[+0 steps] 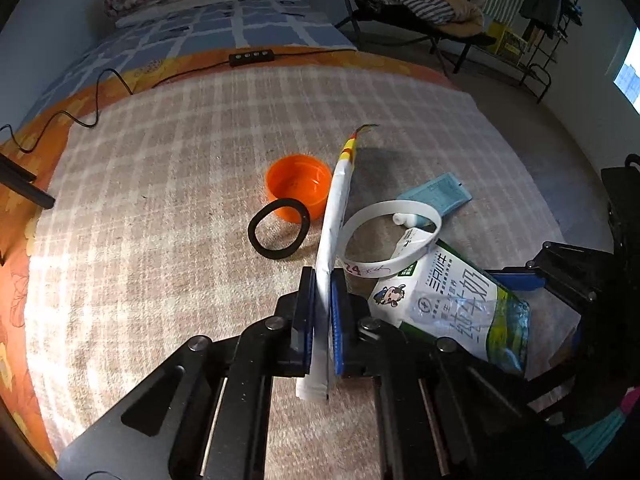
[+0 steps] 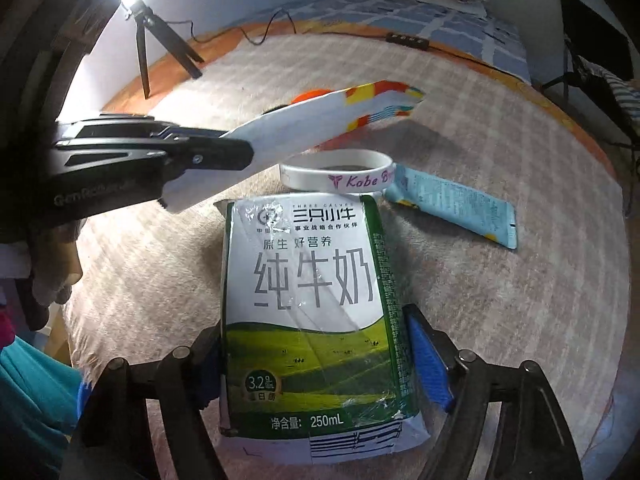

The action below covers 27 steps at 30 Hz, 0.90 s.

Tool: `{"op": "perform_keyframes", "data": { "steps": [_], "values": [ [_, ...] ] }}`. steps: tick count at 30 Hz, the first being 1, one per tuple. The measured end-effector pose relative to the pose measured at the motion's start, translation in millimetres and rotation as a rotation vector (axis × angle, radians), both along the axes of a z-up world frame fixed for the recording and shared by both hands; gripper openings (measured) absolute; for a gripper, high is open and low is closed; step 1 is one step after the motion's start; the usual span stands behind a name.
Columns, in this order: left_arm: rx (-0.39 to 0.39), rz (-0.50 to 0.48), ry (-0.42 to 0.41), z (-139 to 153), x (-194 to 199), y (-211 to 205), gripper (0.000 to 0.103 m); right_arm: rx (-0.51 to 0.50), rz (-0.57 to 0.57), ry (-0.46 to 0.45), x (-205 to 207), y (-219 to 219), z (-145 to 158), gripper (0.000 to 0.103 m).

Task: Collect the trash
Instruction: 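Grasp the white tube with the left tool while the right tool grasps the milk carton, then carry the white tube and milk carton down over the blue basket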

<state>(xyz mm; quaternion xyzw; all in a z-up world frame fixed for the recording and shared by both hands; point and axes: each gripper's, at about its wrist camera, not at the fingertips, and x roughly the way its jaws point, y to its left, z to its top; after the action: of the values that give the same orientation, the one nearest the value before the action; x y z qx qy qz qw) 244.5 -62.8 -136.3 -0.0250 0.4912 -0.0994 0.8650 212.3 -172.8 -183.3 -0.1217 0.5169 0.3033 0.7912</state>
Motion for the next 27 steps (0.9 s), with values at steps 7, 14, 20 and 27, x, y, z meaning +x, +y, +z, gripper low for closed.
{"op": "perform_keyframes", "data": {
  "steps": [7,14,20,27],
  "values": [
    [-0.006,0.002,-0.039,20.8,-25.5,6.5,0.005,0.038,-0.031,-0.018,-15.8,-15.8,16.9,0.079],
    [0.006,-0.005,-0.083,43.6,-56.0,8.3,0.005,0.044,-0.055,-0.066,-45.7,-25.3,38.2,0.079],
    [-0.01,-0.011,-0.107,58.5,-91.1,8.2,0.005,0.066,-0.06,-0.083,-74.5,-29.7,54.1,0.079],
    [-0.037,-0.016,-0.121,72.2,-142.9,11.1,0.005,0.094,-0.048,-0.097,-113.7,-30.3,69.4,0.079]
  ]
}}
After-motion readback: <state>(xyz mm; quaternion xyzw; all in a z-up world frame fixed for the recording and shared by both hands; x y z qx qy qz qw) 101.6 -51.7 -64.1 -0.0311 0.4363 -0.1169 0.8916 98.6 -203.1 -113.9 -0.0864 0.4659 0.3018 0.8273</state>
